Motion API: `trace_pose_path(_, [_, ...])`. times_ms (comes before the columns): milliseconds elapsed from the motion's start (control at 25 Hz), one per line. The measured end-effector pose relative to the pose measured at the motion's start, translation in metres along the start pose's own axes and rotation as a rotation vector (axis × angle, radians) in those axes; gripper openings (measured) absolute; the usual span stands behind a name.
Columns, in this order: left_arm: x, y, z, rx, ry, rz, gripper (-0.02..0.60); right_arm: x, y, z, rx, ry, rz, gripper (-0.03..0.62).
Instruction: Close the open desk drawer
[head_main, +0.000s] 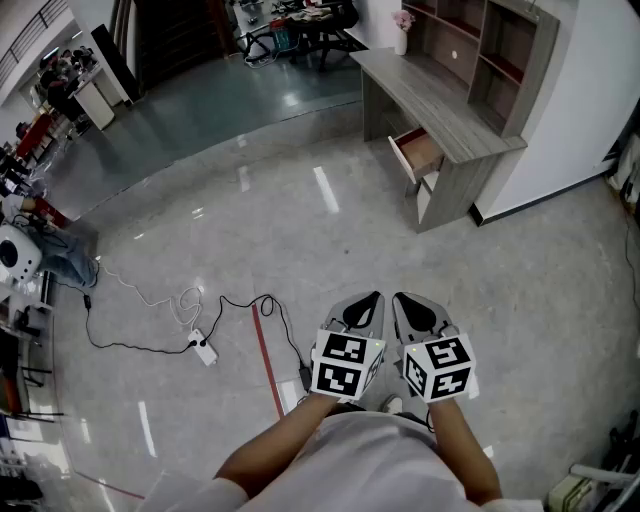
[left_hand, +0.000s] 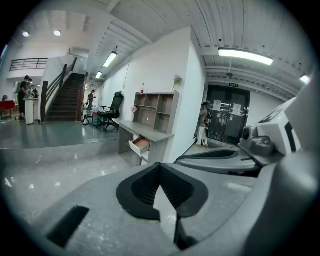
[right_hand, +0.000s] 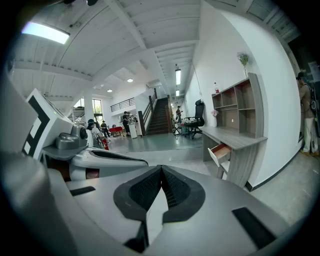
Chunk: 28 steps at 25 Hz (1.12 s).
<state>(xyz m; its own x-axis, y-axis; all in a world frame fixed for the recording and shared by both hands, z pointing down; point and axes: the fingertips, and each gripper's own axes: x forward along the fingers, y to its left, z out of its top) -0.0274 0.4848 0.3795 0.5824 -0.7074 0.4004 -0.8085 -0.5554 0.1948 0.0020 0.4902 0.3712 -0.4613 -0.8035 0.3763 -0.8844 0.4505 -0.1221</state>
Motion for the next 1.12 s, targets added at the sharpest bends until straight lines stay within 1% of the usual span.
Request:
trace_pose_path(280, [-0.007,0.032,0.0,-0.011,-0.002,0.0,0.003,0.025,0.017,0.004,0.015,0.0,-0.019,0.002])
trace_pose_path(440, [-0.015,0.055,-0.001,-0.017,-0.001,0.011,0.003,0.041,0.03,0.008,0.021,-0.002,-0.011,0.002])
trace_pose_path(800, [-0.028,0.116,-0.003,-0.056,-0.012,0.079,0.003,0.091,0.065,0.012,0.0,0.023,0.063,0.002])
trace_pose_path(1120, [-0.004,0.164,0.001,-0.075,-0.001,0.142,0.003,0.147,0.063,0.017,-0.006,0.036,0.131,0.002])
